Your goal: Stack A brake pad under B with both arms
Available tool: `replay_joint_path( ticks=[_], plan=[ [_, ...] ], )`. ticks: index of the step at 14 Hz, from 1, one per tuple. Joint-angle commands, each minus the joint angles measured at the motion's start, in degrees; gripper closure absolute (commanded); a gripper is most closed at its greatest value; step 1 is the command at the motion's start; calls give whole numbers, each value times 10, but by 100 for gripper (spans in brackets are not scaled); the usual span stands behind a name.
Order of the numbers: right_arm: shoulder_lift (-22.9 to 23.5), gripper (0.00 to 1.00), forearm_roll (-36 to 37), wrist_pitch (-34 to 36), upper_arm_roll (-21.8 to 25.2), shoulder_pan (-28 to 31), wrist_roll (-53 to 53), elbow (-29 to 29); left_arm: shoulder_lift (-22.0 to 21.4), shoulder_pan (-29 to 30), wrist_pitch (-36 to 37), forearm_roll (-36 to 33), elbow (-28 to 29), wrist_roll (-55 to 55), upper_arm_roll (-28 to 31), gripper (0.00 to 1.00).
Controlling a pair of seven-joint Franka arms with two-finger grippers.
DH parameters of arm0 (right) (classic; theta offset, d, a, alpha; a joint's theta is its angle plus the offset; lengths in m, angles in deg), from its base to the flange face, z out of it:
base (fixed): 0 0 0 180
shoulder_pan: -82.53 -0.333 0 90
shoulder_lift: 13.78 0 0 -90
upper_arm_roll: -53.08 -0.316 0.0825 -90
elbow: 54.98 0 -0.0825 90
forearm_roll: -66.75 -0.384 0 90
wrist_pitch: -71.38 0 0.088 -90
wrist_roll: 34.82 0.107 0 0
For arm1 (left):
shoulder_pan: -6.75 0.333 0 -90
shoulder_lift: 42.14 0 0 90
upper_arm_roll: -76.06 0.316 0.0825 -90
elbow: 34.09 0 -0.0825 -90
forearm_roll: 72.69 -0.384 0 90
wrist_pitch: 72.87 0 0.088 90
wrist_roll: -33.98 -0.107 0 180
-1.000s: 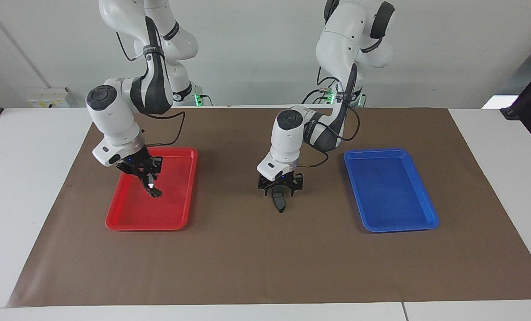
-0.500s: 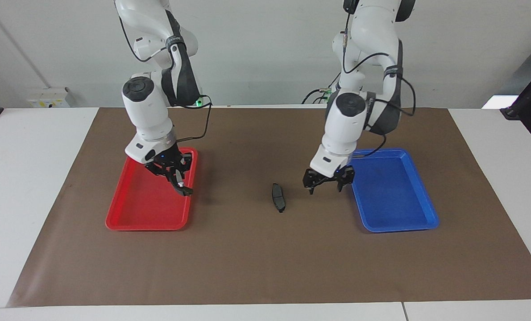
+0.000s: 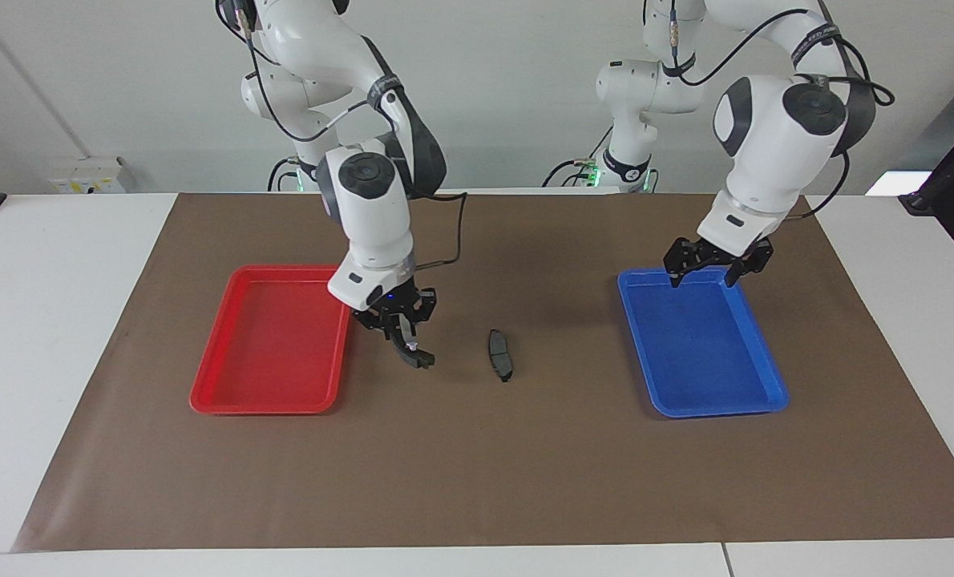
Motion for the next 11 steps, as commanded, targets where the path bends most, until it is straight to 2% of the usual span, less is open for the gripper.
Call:
replay_joint_path(
  ticks=[1,4,11],
  plan=[
    [63,100,-4,12,1,-23,55,64,-8,23,67,11,-41,-41,-4,1],
    [80,100,-8,-26,0,-39,76,68,-1,43,125,11,-86,-67,-3,1],
    [121,100,-4,-75,-34,-56,112,68,-7,52,126,11,-76,-89,-3,1]
  ],
)
